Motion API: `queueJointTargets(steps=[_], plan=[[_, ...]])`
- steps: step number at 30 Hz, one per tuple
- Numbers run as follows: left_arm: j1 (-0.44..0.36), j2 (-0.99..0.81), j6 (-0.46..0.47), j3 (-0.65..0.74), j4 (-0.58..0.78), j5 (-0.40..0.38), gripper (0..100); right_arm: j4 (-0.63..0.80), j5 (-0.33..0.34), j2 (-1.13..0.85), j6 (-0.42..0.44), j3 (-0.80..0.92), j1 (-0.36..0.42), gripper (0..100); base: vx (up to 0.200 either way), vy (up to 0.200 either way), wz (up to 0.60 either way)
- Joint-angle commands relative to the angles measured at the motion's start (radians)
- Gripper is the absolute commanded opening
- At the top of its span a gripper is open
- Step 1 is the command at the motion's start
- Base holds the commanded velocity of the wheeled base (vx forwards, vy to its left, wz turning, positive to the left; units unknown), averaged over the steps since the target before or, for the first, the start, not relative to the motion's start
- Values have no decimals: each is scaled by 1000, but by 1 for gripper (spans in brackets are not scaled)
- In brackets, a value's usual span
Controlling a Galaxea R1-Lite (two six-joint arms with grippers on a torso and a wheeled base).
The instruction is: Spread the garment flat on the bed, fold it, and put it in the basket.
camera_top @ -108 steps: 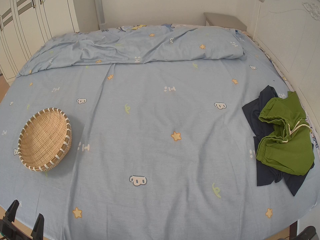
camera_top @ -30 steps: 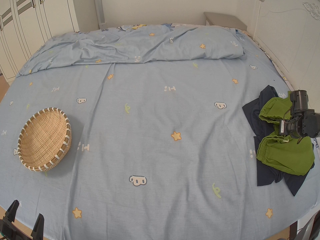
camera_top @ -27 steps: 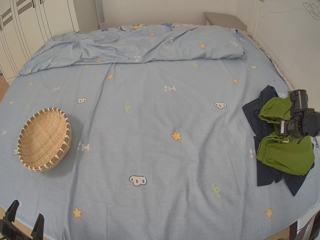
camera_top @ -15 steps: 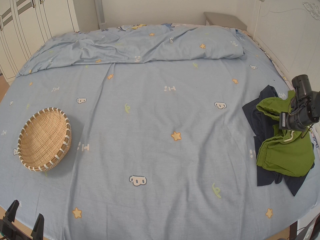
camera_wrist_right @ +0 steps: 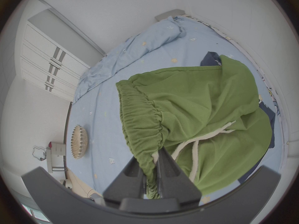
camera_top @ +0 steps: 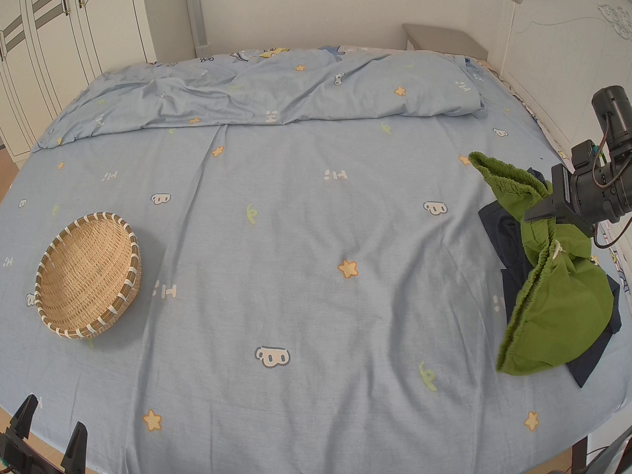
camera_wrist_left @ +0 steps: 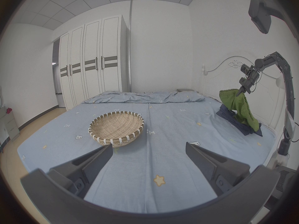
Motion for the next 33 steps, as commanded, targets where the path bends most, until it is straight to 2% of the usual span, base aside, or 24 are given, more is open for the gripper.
queueJointTargets(steps=[1,2,4,5,9,10,13,20,27,33], plan=[[0,-15,0,16,0,0,100,16,6,-35,17,-16,76,0,0,0,0],[0,-15,-1,16,0,0,100,19,9,-35,14,-5,114,0,0,0,0],[0,-15,-1,16,0,0,100,19,9,-35,14,-5,114,0,0,0,0],[0,-15,-1,16,2,0,100,13,15,-32,18,4,188,0,0,0,0],[0,-15,0,16,0,0,100,5,9,-24,17,16,252,0,0,0,0],[0,-15,0,16,2,0,100,-7,12,-24,18,27,300,0,0,0,0],[0,-15,0,16,0,0,100,-62,9,-23,22,48,375,0,0,0,0],[0,-15,0,18,2,0,100,-196,6,54,141,24,567,0,0,0,0],[0,-15,0,18,0,0,100,-281,6,204,153,-85,663,0,0,0,0],[0,-15,-1,16,0,0,100,-315,4,350,219,-223,706,0,0,0,0]])
